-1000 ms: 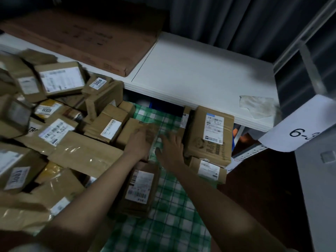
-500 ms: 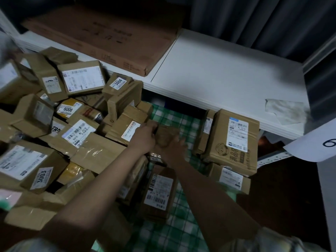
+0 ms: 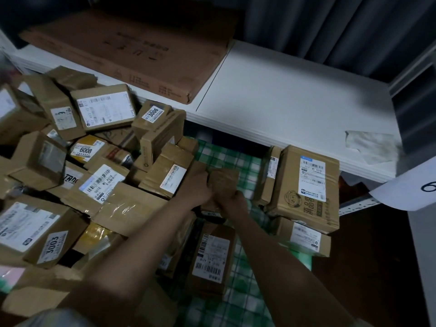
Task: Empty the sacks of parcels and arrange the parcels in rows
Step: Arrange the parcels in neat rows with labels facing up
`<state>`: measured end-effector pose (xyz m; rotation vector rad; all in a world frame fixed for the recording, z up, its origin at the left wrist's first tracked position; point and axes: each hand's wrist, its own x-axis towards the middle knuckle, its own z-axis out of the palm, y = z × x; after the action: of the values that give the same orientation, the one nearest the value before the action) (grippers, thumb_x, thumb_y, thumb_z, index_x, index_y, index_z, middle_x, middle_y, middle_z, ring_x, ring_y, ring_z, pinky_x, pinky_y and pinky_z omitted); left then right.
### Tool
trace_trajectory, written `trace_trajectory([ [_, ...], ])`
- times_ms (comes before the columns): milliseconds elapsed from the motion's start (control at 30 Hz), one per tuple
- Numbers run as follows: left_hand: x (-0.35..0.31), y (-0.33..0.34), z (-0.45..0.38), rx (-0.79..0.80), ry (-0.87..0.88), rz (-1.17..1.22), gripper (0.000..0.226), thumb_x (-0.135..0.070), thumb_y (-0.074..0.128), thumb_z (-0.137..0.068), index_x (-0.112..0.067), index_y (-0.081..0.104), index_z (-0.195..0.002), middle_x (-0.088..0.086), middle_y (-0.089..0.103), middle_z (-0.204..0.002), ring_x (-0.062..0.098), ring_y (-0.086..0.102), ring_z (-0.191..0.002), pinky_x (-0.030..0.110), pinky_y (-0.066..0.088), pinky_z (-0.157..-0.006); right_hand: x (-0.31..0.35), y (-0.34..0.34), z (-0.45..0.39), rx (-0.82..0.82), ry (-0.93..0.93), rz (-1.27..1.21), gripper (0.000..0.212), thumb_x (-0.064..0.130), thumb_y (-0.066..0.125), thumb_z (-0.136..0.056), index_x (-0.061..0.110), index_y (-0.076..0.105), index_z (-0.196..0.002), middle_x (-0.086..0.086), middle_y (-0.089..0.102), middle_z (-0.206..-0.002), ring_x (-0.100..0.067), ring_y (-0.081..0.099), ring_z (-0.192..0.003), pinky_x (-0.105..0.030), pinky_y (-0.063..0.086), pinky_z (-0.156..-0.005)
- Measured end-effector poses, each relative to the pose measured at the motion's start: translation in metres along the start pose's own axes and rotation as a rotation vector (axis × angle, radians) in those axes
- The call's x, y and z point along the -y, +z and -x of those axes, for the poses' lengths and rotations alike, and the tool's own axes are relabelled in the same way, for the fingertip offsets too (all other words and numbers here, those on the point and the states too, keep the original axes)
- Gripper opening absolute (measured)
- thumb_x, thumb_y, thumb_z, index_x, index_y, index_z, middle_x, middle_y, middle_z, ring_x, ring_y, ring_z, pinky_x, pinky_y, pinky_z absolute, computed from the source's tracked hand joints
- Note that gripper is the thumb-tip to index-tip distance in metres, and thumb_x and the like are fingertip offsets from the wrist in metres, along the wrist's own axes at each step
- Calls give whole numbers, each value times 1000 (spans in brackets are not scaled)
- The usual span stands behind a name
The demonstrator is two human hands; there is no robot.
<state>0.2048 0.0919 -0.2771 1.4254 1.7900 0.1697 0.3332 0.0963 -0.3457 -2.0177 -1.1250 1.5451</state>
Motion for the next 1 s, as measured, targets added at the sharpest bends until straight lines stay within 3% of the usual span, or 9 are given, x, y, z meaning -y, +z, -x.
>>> trace_trajectory([
  [167,-10,13,-14,155,-69,17,37,-23,41,-101,1,47,-127,21,55,-125,31,56,-106,32,44,-83,-4,-15,5,62,15,-166,68,25,67,-92,5,33,-147,-14,53,-138,-30,59,-114,-30,52,-78],
  [267,-11,21,-18,159,-60,41,40,-24,37,-103,-1,43,-136,16,52,-134,29,54,-110,29,42,-88,-3,-21,9,139,30,-218,55,12,60,-95,7,38,-146,-17,57,-133,-26,64,-101,-28,55,-69],
  [367,-10,27,-21,101,-20,108,51,-34,44,-101,-10,37,-145,11,43,-146,27,49,-125,30,40,-103,3,-27,17,180,8,-238,44,5,48,-99,13,45,-142,-16,60,-128,-26,64,-96,-41,54,-90],
  [500,-10,29,-22,50,-100,258,82,-61,61,-82,-9,42,-142,12,50,-141,28,55,-119,35,47,-98,8,-29,20,176,-132,-213,38,11,47,-100,16,53,-138,-9,56,-135,-23,60,-113,-38,51,-99],
  [567,-8,29,-25,22,-152,362,127,-90,63,-47,-4,45,-140,12,58,-132,26,61,-109,37,53,-92,14,-30,21,151,-229,-154,36,8,42,-101,12,57,-134,-10,60,-130,-25,60,-115,-39,52,-98],
  [633,-4,30,-31,7,-206,406,151,-95,61,-25,-4,39,-143,12,57,-133,26,61,-110,39,54,-90,19,-33,19,133,-298,-93,36,9,40,-101,15,60,-130,-11,58,-131,-26,57,-119,-42,50,-100],
  [700,-4,30,-34,8,-219,442,143,-86,70,-35,-6,32,-147,13,51,-139,28,57,-117,40,52,-94,24,-40,21,98,-346,-25,38,6,42,-99,20,59,-130,-8,54,-134,-22,55,-119,-38,50,-99],
  [833,-10,21,-31,-39,-206,569,112,-65,72,-56,-9,37,-146,11,52,-139,26,58,-116,38,51,-95,32,-61,30,-8,-484,20,46,-10,38,-95,11,54,-133,-8,55,-124,-17,54,-112,-5,46,-72],
  [1000,-17,19,-36,26,-154,859,58,-36,67,-87,-10,51,-137,10,62,-127,22,64,-103,30,54,-80,31,-112,28,-475,-775,257,32,-7,50,-86,5,69,-108,-7,63,-110,-16,52,-109,-17,38,-92],
])
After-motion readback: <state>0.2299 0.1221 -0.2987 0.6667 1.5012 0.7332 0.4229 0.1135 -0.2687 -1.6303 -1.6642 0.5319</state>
